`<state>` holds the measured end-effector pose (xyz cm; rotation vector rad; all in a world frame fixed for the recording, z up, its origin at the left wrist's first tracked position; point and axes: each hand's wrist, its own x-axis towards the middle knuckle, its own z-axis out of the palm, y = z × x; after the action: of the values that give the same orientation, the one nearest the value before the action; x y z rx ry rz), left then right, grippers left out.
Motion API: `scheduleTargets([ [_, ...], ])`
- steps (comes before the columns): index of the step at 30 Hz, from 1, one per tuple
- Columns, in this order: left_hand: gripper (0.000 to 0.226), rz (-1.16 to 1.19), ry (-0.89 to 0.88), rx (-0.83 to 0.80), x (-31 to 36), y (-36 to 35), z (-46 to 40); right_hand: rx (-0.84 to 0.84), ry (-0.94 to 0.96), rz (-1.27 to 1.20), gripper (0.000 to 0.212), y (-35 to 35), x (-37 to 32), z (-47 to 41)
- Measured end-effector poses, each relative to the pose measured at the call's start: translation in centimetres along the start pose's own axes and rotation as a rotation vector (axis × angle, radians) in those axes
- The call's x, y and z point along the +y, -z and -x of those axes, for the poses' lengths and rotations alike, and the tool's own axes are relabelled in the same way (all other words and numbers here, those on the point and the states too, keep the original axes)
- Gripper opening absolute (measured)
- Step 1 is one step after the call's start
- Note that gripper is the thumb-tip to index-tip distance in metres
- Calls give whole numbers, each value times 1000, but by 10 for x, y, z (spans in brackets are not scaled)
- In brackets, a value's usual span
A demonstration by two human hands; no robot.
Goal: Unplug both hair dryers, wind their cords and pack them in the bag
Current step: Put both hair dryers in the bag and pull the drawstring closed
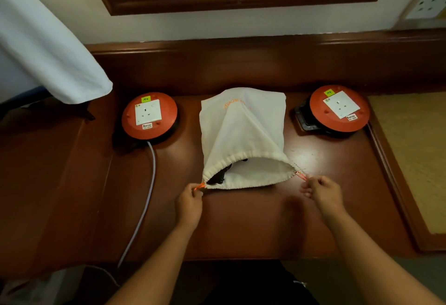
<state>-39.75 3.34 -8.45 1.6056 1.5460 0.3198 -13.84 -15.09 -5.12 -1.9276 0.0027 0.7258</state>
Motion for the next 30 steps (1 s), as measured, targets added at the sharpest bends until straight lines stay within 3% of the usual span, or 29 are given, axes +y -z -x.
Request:
scheduleTargets([
  [3, 19, -57, -51, 23, -1, 16, 6, 49, -11, -98, 18, 5, -11, 1],
  [11, 13, -96, -89, -68, -12, 61, -5, 153, 84, -71, 25, 32, -35, 2],
  [19, 17, 44, 148, -10, -23, 62, -14, 405, -55, 142, 19, 41, -7, -6],
  [22, 23, 27, 141, 3, -24, 55, -9, 267, -96, 353, 10, 35, -3, 2],
  [25, 33, 46, 148, 50, -20, 54, -3, 76, -34, 501, 30, 21, -9, 10],
  [30, 40, -339, -39, 106, -7, 42, 10, -127, 180, 631, 47, -15, -17, 13],
])
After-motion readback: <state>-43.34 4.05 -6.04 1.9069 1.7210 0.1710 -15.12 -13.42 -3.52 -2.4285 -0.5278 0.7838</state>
